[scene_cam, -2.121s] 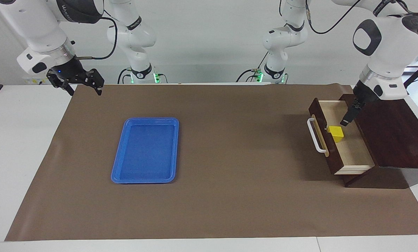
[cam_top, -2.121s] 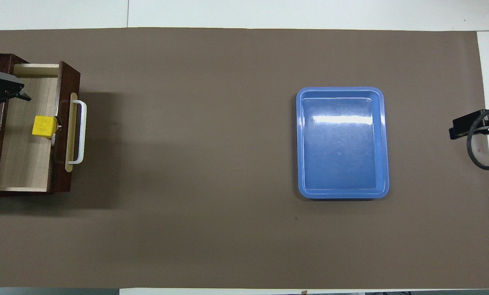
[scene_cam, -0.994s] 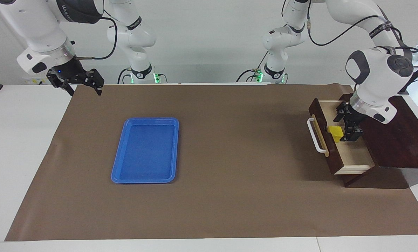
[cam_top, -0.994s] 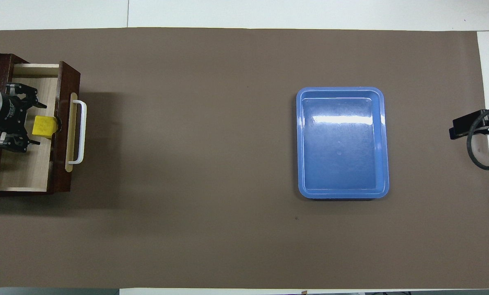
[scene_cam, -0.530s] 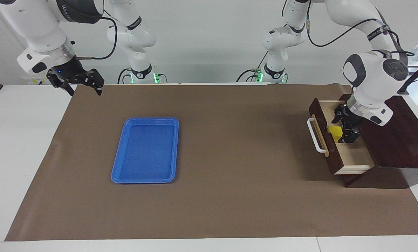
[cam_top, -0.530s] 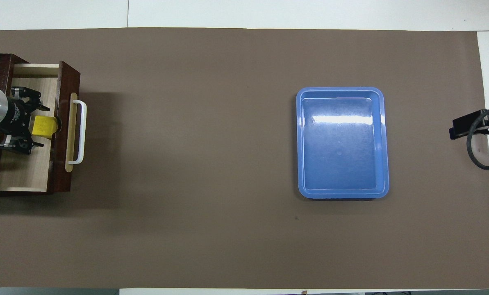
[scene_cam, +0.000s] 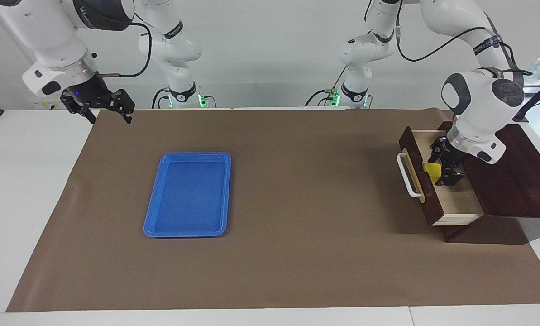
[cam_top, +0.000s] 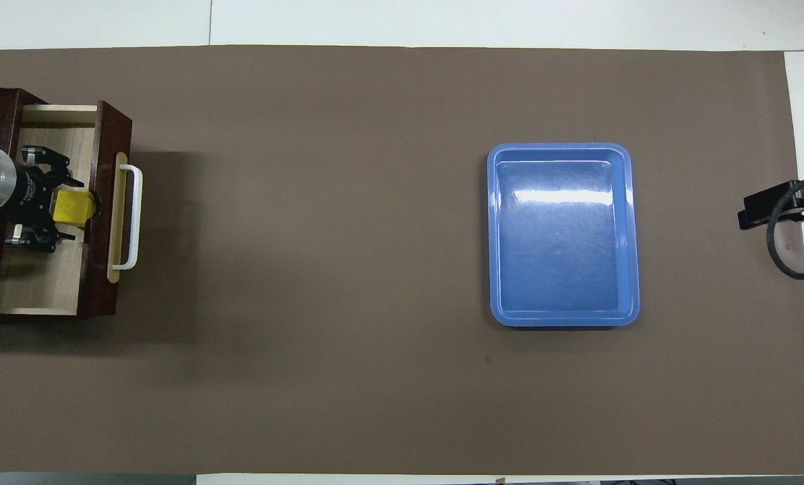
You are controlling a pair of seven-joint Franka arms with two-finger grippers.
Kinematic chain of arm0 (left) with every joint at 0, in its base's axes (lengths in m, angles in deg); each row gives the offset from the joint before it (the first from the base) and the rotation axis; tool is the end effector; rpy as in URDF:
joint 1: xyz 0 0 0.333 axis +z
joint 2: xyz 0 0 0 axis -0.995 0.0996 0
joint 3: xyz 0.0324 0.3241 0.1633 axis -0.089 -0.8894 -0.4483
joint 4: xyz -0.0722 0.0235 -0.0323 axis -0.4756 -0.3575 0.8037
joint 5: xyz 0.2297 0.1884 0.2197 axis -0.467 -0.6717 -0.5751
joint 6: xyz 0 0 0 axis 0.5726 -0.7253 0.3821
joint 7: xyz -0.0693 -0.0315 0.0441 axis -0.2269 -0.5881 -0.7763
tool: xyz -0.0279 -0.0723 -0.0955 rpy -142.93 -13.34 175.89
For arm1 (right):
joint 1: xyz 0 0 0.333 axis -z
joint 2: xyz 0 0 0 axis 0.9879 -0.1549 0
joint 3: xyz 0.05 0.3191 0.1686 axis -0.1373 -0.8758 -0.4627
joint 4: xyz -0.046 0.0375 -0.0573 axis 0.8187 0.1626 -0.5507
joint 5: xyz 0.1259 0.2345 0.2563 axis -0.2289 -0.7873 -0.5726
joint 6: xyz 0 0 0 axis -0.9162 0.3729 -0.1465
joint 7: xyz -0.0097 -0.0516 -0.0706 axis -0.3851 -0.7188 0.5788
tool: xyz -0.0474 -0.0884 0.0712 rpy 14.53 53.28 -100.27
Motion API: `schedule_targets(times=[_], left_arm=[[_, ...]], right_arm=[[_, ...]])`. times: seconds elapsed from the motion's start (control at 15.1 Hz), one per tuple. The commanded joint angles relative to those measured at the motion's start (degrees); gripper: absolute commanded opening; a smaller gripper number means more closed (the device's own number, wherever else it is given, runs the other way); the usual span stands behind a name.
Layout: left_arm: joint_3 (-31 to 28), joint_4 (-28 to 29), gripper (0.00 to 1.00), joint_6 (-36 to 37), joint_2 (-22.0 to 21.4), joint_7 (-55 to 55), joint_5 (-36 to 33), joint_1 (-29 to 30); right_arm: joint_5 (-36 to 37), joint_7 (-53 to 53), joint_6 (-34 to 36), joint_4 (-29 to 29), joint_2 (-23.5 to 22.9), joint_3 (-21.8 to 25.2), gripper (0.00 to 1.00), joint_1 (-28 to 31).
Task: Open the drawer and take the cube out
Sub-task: 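Lower the left gripper into the drawer and grasp the yellow cube, then lift the cube with the left gripper while the right gripper approaches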
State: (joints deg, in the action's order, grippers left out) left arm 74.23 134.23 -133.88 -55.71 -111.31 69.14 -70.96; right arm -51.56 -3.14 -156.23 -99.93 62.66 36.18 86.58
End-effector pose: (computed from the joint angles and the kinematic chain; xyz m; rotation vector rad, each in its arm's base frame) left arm 0.5763 0.0408 0.4793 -2.3527 -2.0350 -0.0288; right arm 0.5173 -0.0316 0.6496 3.1268 -0.0114 -0.1379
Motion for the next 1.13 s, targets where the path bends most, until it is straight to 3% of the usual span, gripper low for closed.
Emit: schedule_targets(times=[0.0, 0.2, 0.27, 0.46, 0.73, 1.06], left_arm=[[0.19, 1.98, 0.80, -1.41, -1.50, -0.40, -0.99, 0.48], [0.19, 1.98, 0.68, -1.41, -1.50, -0.31, -0.99, 0.48], [0.19, 1.89, 0.57, -1.33, -1.50, -0.22, -0.99, 0.48], [0.19, 1.28, 0.00, -0.89, -1.24, 0.31, -0.99, 0.48], [0.28, -5.20, 0.00, 4.80, -0.28, 0.39, -0.99, 0.57], [0.80, -22.09, 0.00, 21.94, 2.89, -0.31, -0.37, -3.72]], right_arm=[[0.38, -1.67, -0.47, -1.48, 1.10, -0.41, 1.00, 0.84], [0.11, -1.41, -0.56, -1.83, 1.10, -0.33, 1.00, 1.01], [-0.15, -1.24, -0.65, -2.35, 1.45, -0.15, 1.00, 1.02], [-3.83, 4.10, -1.00, -3.67, 1.97, 0.11, 1.00, 2.24], [-8.05, 13.94, -1.17, -5.17, 2.50, 0.11, 1.00, 2.33], [-13.24, 25.90, -1.26, -6.31, 2.59, 0.20, 1.00, 2.25]])
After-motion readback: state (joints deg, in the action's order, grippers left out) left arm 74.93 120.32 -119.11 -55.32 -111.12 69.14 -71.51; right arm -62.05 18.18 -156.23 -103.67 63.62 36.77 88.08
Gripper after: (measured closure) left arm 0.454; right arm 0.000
